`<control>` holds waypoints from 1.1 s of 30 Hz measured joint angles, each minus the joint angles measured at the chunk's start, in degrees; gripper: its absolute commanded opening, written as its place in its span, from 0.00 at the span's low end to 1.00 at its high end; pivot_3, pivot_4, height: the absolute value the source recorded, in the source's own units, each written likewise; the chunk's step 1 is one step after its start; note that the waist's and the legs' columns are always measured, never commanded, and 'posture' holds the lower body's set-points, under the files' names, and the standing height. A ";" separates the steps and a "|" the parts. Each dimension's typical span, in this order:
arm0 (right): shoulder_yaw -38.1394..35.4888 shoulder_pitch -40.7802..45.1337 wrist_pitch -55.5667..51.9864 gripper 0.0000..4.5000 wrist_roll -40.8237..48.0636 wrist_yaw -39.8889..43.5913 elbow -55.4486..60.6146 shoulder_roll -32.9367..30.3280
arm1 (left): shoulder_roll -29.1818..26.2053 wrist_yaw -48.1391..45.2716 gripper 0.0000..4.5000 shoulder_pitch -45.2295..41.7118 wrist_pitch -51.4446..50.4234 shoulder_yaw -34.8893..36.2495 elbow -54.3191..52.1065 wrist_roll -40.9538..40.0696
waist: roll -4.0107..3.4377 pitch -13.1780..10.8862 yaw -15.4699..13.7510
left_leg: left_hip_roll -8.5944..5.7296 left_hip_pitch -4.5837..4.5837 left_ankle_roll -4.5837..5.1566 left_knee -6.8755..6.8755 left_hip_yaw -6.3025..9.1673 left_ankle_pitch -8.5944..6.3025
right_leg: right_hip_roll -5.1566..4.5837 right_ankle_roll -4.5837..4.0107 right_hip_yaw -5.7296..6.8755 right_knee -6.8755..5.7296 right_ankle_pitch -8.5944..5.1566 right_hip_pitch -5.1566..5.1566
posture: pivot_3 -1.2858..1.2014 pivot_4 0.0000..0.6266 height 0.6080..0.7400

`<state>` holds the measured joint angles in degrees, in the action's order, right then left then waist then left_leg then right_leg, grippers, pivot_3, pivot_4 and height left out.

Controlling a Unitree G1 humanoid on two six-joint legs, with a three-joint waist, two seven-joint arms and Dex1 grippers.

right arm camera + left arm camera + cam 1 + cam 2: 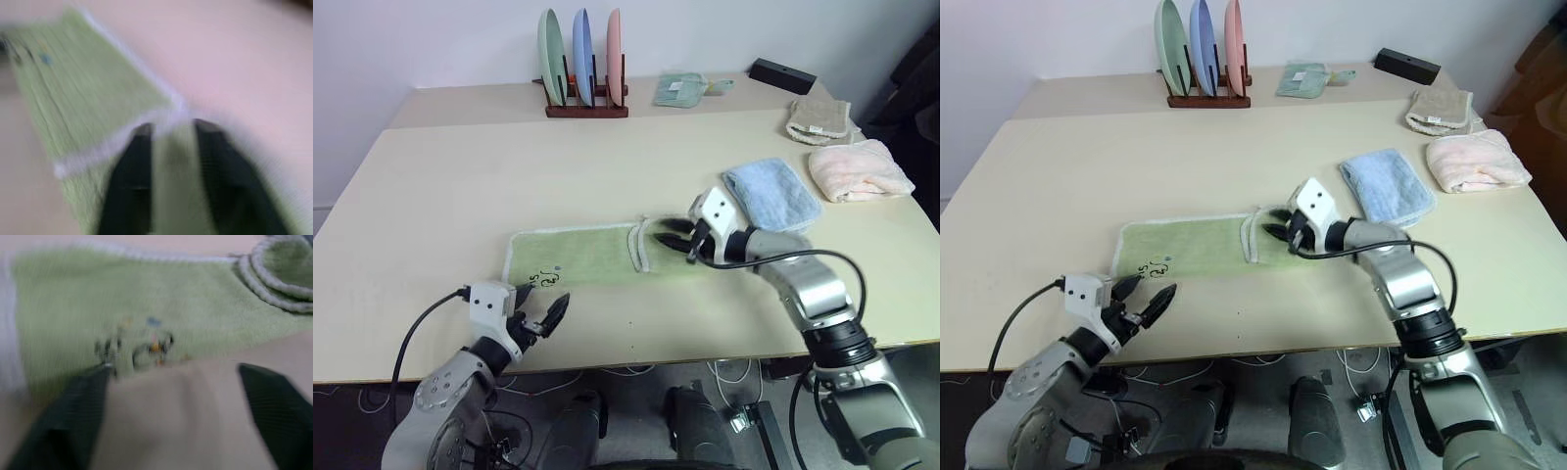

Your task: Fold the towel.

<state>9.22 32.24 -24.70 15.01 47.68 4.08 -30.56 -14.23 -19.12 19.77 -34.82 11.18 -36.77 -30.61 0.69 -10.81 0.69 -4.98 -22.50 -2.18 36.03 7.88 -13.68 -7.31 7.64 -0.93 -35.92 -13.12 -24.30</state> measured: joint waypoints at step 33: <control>2.71 -5.00 -1.86 0.97 0.95 4.39 13.95 -2.18 | 7.03 42.05 0.01 -21.70 -1.08 16.95 15.99 -41.34 | 0.17 0.00 -1.37 | -0.05 0.03 -0.04 0.03 -0.02 0.00 | 0.01 -0.18 0.01 0.19 -0.01 0.13 | 0.52 0.24 1.00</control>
<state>11.93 27.23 -26.55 15.97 52.08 18.03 -32.74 -7.20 22.94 -1.94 -35.89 28.13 -20.78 -71.95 0.86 -10.81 -0.68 -5.04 -22.47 -2.22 36.06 7.86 -13.68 -7.30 7.46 -0.93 -35.73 -13.14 -24.17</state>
